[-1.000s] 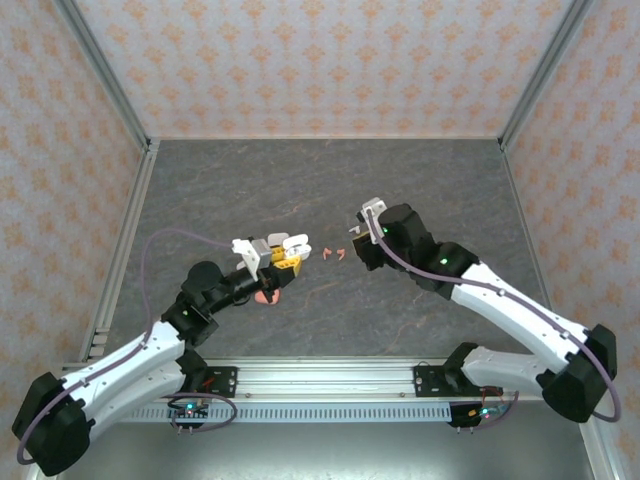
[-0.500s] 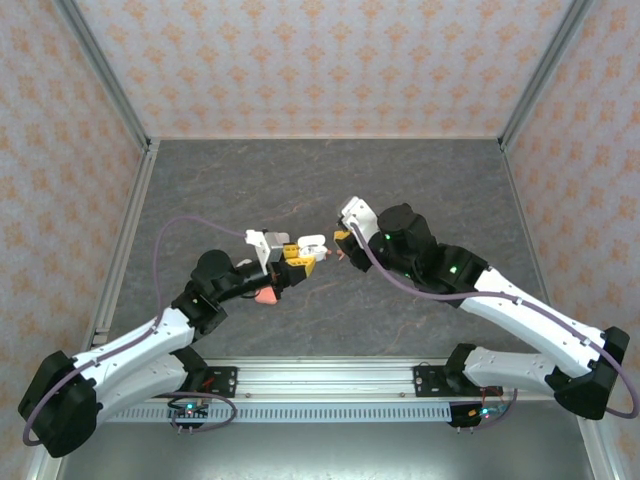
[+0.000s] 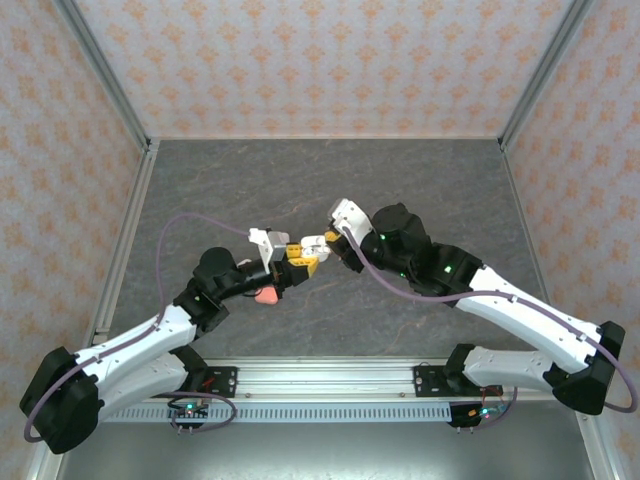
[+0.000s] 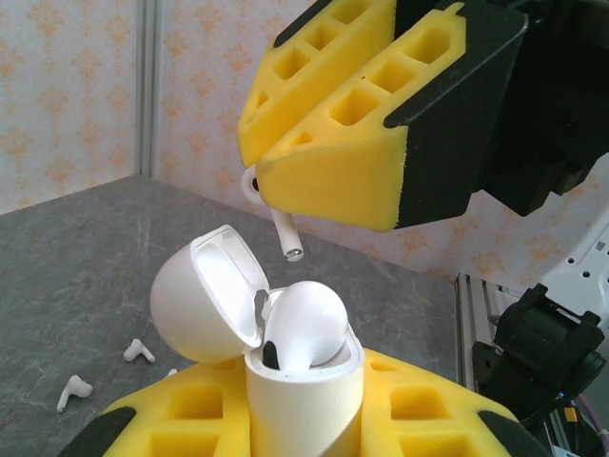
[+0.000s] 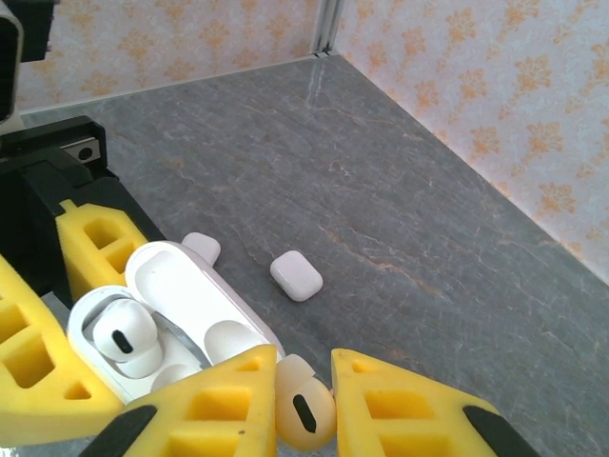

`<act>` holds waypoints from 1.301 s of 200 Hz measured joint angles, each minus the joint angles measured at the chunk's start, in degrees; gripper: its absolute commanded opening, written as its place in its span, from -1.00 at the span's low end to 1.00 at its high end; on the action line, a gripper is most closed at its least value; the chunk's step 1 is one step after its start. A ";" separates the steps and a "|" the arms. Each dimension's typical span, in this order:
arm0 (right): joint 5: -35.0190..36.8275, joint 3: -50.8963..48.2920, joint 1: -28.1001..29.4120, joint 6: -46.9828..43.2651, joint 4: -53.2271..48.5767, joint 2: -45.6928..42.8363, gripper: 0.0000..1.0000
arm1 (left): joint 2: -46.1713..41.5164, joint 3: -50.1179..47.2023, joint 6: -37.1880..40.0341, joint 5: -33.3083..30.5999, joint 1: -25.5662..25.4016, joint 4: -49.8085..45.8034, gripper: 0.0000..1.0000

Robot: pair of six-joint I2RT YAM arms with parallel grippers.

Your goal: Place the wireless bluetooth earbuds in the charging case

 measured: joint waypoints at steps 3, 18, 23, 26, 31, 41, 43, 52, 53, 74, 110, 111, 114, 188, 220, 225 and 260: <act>-0.07 0.00 0.02 0.00 0.00 0.00 -0.65 | 0.09 0.02 0.00 0.00 0.00 -0.02 -1.00; -0.22 0.00 0.17 0.00 0.00 0.02 -0.65 | 0.26 0.04 0.00 0.00 0.00 -0.07 -1.00; -0.31 0.00 0.22 0.00 0.00 0.00 -0.65 | 0.33 0.04 0.02 0.02 0.00 -0.09 -1.00; -0.31 0.00 0.22 0.00 0.00 0.02 -0.65 | 0.35 0.09 0.00 0.00 0.00 -0.13 -1.00; -0.33 0.00 0.22 -0.02 0.00 0.02 -0.65 | 0.42 0.15 0.02 0.02 0.00 -0.20 -1.00; -0.48 0.00 0.22 -0.17 0.00 0.02 -0.65 | 0.46 0.28 0.02 0.00 0.00 -0.22 -1.00; -0.48 0.00 0.22 -0.15 0.00 0.02 -0.65 | 0.46 0.31 0.02 0.02 0.00 -0.20 -1.00; -0.50 0.00 0.22 -0.20 0.00 0.02 -0.65 | 0.46 0.33 0.02 0.02 0.00 -0.20 -1.00; -0.50 0.00 0.22 -0.20 0.00 0.02 -0.65 | 0.46 0.33 0.02 0.02 0.00 -0.20 -1.00; -0.70 0.00 0.22 -0.17 0.00 0.26 -0.65 | 0.46 0.33 0.02 0.02 0.00 -0.22 -1.00; -1.20 -0.02 0.22 -0.17 -0.02 1.20 -0.65 | 0.46 0.33 0.02 0.02 0.00 -0.22 -1.00; -1.22 -0.02 0.22 -0.15 -0.02 1.20 -0.65 | 0.46 0.33 0.04 0.02 0.00 -0.22 -1.00; -1.27 -0.02 0.22 -0.15 -0.04 1.27 -0.65 | 0.46 0.33 0.02 0.02 0.00 -0.20 -1.00; -3.45 -0.74 0.22 0.28 -0.04 1.36 -0.65 | 0.46 0.33 0.04 0.09 0.00 -0.42 -1.00; -4.15 -1.68 0.22 0.90 0.20 0.96 -0.64 | 0.63 0.33 0.04 0.85 -0.04 -0.96 -1.00; -4.20 -1.79 0.22 0.98 0.20 0.87 -0.63 | 0.70 0.33 0.04 0.87 -0.13 -1.03 -1.00; -4.98 -2.03 0.20 1.79 0.17 0.85 -0.63 | 0.83 0.33 0.04 1.07 -0.35 -1.05 -1.00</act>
